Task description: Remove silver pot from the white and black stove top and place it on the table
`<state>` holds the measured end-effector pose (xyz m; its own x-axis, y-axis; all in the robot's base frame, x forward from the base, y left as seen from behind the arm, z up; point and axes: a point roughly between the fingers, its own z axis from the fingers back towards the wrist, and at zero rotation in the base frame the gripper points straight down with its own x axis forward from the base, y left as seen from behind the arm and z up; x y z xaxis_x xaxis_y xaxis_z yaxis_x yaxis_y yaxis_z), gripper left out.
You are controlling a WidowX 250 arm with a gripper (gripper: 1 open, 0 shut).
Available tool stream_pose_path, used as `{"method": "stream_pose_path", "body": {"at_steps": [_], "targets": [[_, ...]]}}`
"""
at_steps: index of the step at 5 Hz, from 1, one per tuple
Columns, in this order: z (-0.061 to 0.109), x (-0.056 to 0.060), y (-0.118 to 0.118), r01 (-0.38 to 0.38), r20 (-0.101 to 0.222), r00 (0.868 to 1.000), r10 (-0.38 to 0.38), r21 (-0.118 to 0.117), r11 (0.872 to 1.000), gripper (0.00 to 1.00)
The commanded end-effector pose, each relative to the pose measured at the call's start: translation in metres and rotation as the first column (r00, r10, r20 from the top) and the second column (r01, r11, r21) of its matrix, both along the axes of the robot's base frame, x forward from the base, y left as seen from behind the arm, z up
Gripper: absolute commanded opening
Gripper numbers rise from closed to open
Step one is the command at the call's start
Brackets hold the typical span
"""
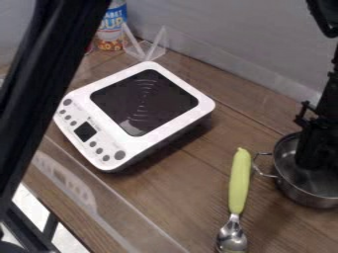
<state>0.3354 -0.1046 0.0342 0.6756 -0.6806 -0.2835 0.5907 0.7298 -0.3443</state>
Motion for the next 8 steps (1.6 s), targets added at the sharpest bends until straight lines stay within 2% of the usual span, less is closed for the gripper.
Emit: {"method": "stream_pose_path", "body": {"at_steps": [1,3,6,7,8], "targets": [[0.019,0.001,-0.012,0.127,0.043,0.991,-0.127,-0.020,0.992,0.00],[0.021,0.014,-0.022,0.172,0.026,0.985,-0.171,-0.037,0.984,0.00],[0.032,-0.010,-0.047,0.177,-0.016,0.984,-0.178,-0.075,0.981,0.00],[0.036,-0.009,-0.047,0.159,-0.023,0.987,-0.162,-0.091,0.983,1.00],[0.051,-0.009,-0.042,0.138,-0.017,0.990,-0.141,-0.115,0.984,1.00]]}}
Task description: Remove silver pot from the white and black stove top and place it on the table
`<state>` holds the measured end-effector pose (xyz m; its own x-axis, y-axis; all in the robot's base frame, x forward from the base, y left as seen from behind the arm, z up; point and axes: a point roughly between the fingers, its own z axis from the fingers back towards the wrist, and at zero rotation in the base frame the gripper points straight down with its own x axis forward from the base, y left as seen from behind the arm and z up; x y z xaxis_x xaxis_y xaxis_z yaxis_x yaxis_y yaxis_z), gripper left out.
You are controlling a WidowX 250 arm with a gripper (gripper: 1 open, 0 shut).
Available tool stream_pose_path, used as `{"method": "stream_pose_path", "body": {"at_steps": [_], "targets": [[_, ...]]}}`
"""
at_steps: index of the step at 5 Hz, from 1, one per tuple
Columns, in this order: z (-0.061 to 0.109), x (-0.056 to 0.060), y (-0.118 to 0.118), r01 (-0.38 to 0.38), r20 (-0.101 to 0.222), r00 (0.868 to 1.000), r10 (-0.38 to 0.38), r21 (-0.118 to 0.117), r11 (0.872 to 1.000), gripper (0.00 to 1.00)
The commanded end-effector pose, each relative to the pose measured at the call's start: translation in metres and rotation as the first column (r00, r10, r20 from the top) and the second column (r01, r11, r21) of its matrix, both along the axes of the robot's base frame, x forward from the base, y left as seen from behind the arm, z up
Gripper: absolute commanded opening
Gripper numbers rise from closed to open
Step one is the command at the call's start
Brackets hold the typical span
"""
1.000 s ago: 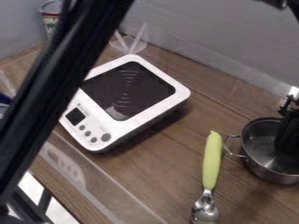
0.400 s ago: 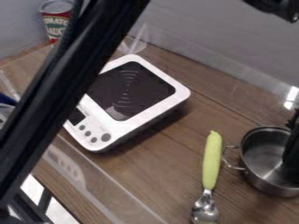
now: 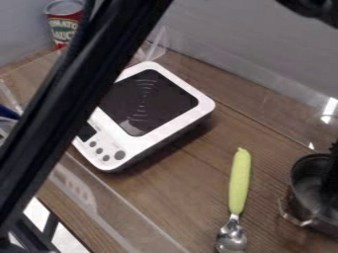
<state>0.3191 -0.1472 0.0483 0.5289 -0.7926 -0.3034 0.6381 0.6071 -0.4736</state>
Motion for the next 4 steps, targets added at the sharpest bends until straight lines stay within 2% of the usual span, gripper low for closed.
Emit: {"method": "stream_pose_path", "body": {"at_steps": [1,2,4], "targets": [[0.046,0.013,0.009,-0.052,0.091,0.994,0.056,-0.051,0.997,0.00],[0.050,0.018,0.014,-0.089,0.079,0.992,0.094,-0.058,0.994,1.00],[0.028,0.015,0.015,-0.082,0.062,0.994,0.086,-0.060,0.995,1.00]]}}
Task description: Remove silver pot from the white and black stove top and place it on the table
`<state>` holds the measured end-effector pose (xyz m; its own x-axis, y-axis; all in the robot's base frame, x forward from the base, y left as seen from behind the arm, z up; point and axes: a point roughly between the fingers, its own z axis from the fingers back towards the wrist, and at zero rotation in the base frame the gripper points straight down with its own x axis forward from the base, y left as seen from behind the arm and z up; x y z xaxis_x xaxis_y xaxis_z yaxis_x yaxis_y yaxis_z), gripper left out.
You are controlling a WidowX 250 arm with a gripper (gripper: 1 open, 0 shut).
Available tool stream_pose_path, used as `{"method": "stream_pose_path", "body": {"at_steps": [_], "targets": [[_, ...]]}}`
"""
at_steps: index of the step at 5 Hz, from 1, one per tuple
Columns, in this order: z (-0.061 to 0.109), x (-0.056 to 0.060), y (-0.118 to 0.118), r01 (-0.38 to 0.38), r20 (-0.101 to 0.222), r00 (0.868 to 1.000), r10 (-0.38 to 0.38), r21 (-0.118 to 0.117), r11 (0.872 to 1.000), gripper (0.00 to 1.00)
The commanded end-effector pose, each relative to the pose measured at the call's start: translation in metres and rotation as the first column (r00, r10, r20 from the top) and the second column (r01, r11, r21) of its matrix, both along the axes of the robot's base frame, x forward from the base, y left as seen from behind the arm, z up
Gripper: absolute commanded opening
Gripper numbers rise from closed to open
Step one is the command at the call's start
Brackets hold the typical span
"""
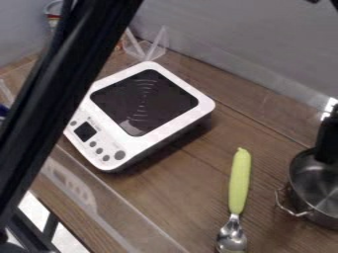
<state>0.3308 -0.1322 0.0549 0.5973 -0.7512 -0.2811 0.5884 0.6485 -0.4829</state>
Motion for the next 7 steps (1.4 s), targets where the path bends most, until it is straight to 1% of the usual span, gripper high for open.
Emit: {"method": "stream_pose_path", "body": {"at_steps": [1,2,3,4,7], "targets": [[0.008,0.001,-0.003,0.008,0.047,0.999,-0.006,-0.039,0.999,1.00],[0.009,0.005,-0.006,0.004,0.042,0.999,-0.002,-0.038,0.999,1.00],[0.007,0.006,-0.007,0.063,0.039,0.997,-0.061,-0.038,0.997,0.00],[0.006,0.007,-0.009,0.121,0.036,0.992,-0.120,-0.034,0.992,1.00],[0.019,0.001,-0.009,0.138,0.022,0.990,-0.137,-0.027,0.990,1.00]]}}
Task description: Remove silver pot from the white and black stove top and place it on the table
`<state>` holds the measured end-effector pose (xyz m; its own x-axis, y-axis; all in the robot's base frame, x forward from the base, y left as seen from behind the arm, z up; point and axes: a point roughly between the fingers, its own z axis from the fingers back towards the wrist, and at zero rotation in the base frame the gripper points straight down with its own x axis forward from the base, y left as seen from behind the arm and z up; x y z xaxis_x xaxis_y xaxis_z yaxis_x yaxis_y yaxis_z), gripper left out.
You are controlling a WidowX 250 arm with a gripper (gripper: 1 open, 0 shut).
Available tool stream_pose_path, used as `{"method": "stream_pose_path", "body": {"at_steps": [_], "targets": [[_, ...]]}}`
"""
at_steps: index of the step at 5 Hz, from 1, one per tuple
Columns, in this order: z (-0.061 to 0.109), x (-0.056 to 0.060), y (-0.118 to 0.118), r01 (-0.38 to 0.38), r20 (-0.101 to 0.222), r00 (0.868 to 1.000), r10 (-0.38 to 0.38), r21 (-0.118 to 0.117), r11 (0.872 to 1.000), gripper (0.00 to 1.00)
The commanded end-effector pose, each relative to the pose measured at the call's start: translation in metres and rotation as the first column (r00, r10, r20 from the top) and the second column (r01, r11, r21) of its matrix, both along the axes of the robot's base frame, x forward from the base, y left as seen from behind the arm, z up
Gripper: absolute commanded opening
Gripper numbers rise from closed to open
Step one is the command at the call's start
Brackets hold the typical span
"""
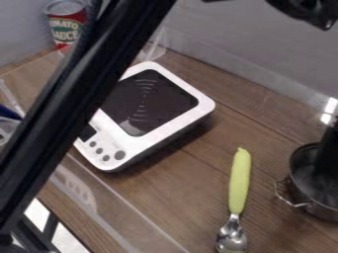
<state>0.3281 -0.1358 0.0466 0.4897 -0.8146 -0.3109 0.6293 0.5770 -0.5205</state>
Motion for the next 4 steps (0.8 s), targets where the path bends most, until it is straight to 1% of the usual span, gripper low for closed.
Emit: {"method": "stream_pose_path", "body": {"at_steps": [1,2,3,4], "targets": [[0.020,0.000,-0.002,-0.039,0.072,0.997,0.041,-0.030,0.999,1.00],[0.016,-0.003,0.002,-0.103,0.069,0.992,0.105,-0.025,0.994,1.00],[0.018,-0.004,0.014,-0.069,0.069,0.995,0.070,-0.017,0.997,0.00],[0.018,-0.006,0.028,-0.043,0.067,0.997,0.043,-0.010,0.999,0.00]]}}
